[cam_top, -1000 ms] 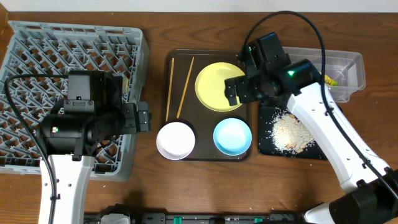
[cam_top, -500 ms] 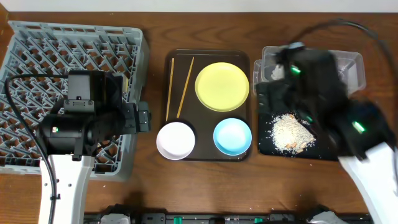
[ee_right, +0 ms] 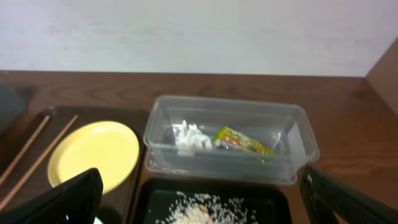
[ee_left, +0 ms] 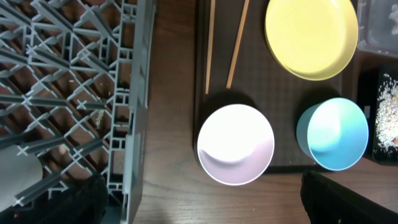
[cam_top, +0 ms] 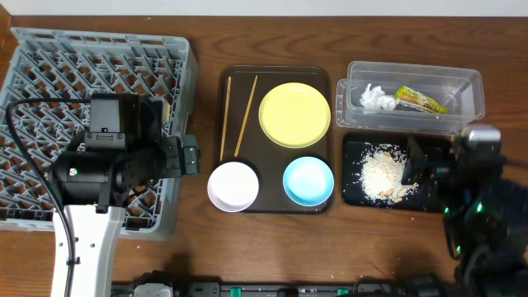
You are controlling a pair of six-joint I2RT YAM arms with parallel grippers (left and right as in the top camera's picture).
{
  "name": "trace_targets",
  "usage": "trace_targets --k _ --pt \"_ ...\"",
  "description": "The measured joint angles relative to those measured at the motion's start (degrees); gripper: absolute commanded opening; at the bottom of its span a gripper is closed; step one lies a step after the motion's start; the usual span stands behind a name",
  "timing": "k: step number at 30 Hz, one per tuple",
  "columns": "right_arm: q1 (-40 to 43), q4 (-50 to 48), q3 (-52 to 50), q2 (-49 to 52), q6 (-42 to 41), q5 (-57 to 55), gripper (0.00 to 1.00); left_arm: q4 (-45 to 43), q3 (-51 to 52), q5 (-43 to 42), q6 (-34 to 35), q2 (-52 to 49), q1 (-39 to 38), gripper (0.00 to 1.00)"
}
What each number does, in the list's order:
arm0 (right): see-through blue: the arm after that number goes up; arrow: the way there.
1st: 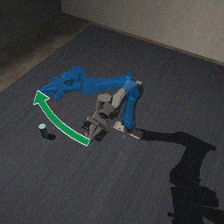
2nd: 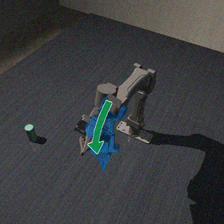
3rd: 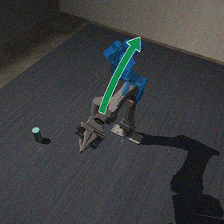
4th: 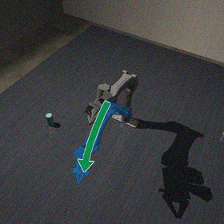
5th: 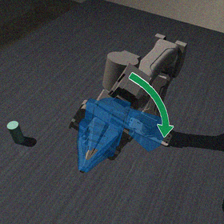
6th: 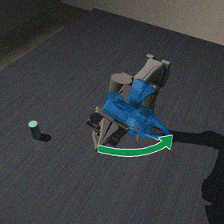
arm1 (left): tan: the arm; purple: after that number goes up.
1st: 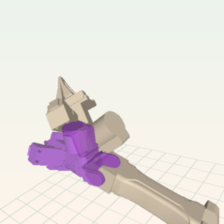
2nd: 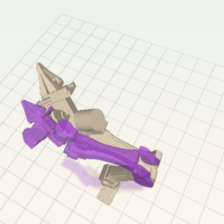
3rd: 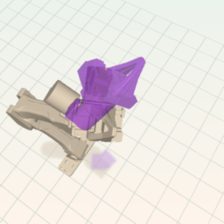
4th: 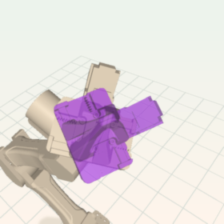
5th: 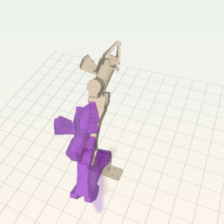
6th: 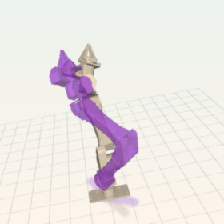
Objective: Sort waste into correct bins and load items into the dishwasher
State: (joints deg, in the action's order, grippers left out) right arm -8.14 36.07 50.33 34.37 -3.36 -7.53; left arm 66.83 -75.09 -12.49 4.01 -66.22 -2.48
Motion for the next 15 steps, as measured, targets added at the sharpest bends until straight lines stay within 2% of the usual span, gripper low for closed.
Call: trace_targets --k 9,15 --pt "1.46 -10.88 -27.47 -22.58 0.00 0.50 0.99 -0.04 0.00 0.00 0.00 -0.04 0.00 0.99" --pt "1.68 -17.77 -37.97 -32.65 -0.02 0.74 0.99 -0.11 0.00 0.00 0.00 -0.04 0.00 0.99"
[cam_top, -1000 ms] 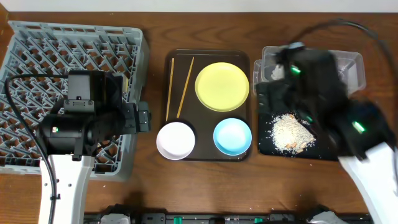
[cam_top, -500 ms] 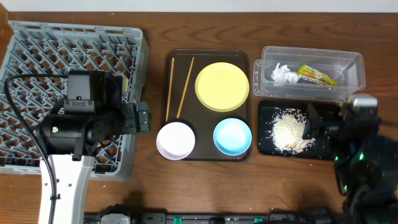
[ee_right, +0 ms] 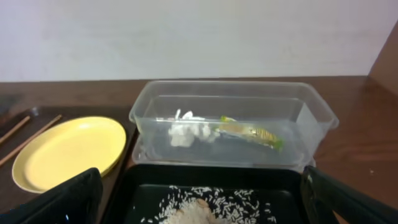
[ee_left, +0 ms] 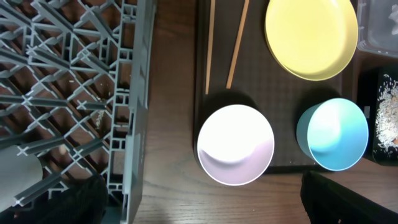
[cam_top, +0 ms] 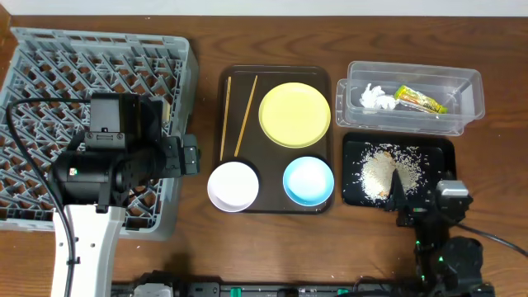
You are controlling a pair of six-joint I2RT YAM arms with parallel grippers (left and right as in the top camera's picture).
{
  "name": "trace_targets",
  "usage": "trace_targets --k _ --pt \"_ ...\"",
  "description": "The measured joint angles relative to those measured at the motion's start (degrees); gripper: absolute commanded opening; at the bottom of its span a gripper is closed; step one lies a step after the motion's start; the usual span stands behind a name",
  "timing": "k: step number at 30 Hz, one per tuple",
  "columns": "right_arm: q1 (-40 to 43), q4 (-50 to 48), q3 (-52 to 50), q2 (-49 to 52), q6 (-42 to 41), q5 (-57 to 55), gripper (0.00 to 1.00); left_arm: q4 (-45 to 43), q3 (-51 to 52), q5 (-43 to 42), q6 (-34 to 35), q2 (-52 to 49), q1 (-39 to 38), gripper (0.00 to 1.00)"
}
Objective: Sort waste into correct bins and load items into the dishwasher
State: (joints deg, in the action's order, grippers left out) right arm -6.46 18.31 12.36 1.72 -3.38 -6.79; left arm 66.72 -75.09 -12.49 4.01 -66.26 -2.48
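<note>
On the brown tray [cam_top: 276,206] lie a yellow plate [cam_top: 294,114], a white bowl [cam_top: 233,186], a blue bowl [cam_top: 308,181] and two chopsticks [cam_top: 239,115]. The grey dish rack [cam_top: 99,74] stands at the left. My left gripper [ee_left: 199,208] hovers open between the rack and the white bowl [ee_left: 236,144], holding nothing. My right gripper [ee_right: 202,211] is open and empty at the near edge of the black tray of rice [ee_right: 205,205]. It faces the clear bin [ee_right: 233,124], which holds a white tissue [ee_right: 189,132] and a green wrapper [ee_right: 252,132].
The left arm's body [cam_top: 107,165] covers the rack's right front part. The right arm [cam_top: 445,223] stands by the table's front edge at the right. Bare wood [cam_top: 202,124] separates rack and brown tray.
My right arm has drawn back from over the black tray's right side to the table's front edge, and its camera sits lower. The left arm and all objects are unchanged.
</note>
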Motion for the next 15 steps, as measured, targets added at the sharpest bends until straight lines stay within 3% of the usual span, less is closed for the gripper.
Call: trace_targets --k 9,15 --pt "1.20 -13.92 -10.38 -1.09 0.00 1.70 0.99 0.07 0.00 0.00 0.00 0.00 0.00 0.99" --pt "1.20 -14.69 -11.91 -1.09 0.00 2.32 0.99 0.04 0.00 0.00 0.00 0.00 0.00 0.99"
